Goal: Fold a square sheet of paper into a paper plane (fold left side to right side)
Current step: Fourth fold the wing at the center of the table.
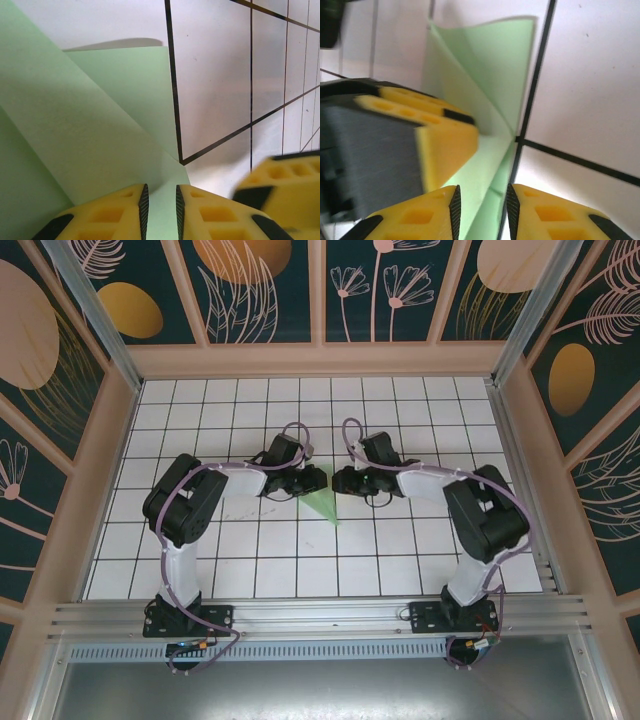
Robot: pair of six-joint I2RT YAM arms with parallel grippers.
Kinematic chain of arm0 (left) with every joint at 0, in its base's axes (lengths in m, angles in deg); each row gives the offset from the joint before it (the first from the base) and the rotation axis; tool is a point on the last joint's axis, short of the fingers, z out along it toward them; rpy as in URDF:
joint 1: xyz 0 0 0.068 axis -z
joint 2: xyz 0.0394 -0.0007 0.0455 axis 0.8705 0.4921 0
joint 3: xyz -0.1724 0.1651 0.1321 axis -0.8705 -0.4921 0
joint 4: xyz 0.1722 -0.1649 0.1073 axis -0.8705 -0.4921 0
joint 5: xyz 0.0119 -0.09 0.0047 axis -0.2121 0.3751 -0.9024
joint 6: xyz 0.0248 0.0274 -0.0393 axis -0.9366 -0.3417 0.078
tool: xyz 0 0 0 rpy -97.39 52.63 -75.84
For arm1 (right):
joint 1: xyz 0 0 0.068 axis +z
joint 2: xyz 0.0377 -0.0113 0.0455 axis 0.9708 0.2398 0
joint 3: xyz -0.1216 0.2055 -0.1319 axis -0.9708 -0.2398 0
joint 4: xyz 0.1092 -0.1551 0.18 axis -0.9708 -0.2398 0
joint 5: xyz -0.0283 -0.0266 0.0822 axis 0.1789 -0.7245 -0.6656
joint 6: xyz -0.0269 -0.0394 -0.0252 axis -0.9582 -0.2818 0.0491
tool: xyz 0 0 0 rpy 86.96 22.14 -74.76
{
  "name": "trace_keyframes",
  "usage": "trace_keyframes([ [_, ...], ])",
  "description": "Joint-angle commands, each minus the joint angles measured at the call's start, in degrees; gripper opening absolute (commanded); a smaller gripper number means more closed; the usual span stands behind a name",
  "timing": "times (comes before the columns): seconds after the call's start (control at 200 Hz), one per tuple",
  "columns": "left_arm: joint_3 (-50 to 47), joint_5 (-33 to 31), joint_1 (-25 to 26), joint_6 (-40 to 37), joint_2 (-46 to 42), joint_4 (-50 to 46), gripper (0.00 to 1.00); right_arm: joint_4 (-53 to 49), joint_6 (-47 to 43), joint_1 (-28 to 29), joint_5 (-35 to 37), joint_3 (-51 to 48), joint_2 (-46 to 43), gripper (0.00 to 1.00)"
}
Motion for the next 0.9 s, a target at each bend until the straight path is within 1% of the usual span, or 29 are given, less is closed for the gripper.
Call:
trace_keyframes([
  [0.0,-2.4,-3.4,0.2,-1.3,2.7,-5.1,0.26,-1.2,0.4,0.3,-2.6,-2.5,-5.0,0.31],
  [0.1,-2.4,-3.4,0.2,-1.4,2.6,-5.1,0.26,1.6,2.2,1.0,-9.0,-4.8,-5.1,0.23],
  [0.125,-2.4,-3.4,0.2,-1.4,2.5,-5.1,0.26,2.6,2.9,2.4,-10.3,-5.3,-4.8,0.21],
  [0.235,-2.5,-3.6,0.3,-1.3,2.4,-5.1,0.26,6.2,5.1,5.2,-13.4,-5.9,-2.3,0.19],
  [0.335,-2.4,-3.6,0.3,-1.3,2.4,-5.2,0.25,6.2,5.3,6.5,-12.6,-5.1,0.0,0.19],
  [0.48,-2.5,-3.7,0.3,-1.4,2.2,-5.3,0.26,4.4,4.4,6.4,-10.3,-5.0,1.3,0.19],
  [0.891,-2.2,-3.8,0.3,-1.6,2.2,-5.7,0.25,4.2,4.4,6.6,-10.0,-7.8,1.8,0.19],
])
